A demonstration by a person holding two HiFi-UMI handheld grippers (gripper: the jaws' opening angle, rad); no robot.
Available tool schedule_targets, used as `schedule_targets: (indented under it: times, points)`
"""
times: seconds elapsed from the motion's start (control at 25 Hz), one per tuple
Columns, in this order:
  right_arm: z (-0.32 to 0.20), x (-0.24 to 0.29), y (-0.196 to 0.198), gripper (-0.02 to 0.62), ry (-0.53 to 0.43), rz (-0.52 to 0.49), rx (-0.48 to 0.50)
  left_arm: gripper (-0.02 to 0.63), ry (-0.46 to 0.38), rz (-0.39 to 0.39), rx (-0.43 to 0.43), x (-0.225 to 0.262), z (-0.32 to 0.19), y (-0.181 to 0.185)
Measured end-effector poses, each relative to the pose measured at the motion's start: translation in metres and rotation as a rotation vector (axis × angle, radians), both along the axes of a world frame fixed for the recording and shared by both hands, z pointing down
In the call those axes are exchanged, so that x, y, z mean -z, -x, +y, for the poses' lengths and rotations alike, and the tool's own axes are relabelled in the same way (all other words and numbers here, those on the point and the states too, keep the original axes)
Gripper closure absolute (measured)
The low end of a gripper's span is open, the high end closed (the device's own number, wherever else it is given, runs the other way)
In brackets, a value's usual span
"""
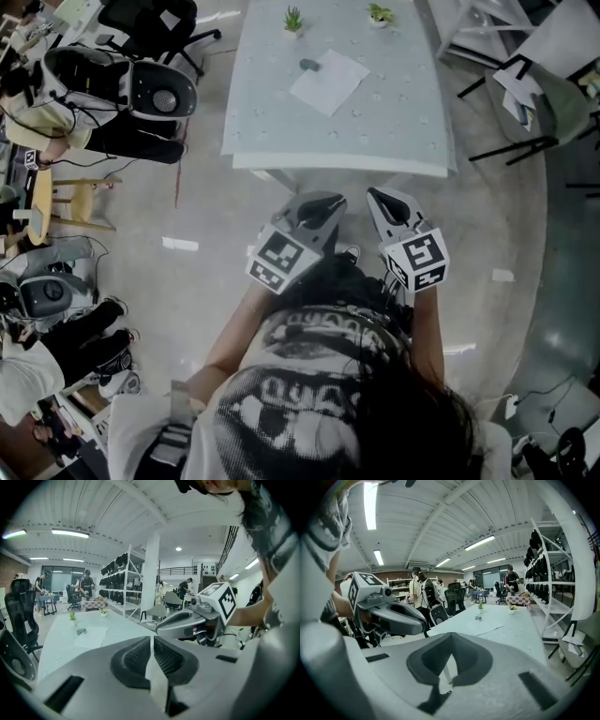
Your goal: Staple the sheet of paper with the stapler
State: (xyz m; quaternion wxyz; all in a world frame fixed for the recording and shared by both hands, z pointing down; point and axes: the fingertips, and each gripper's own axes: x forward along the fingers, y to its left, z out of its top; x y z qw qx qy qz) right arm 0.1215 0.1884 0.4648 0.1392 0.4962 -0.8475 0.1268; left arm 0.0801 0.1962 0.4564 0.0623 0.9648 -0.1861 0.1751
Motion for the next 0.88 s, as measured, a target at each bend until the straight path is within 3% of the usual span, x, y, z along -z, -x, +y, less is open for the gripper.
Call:
schedule_targets:
  times: [0.48,0.88]
  points:
    - [-0.011,0.016,-0.023,0.597,0.011,-0.023,-0.019,0.586,0.005,-0.015,-0.008,0.017,-0.011,-0.016]
    - [-0.017,0.015,-0.003,0.597,0.011,-0.011,-0.011,0.586,0.008,-0.001,-0.018,0.013,-0.015,0.001]
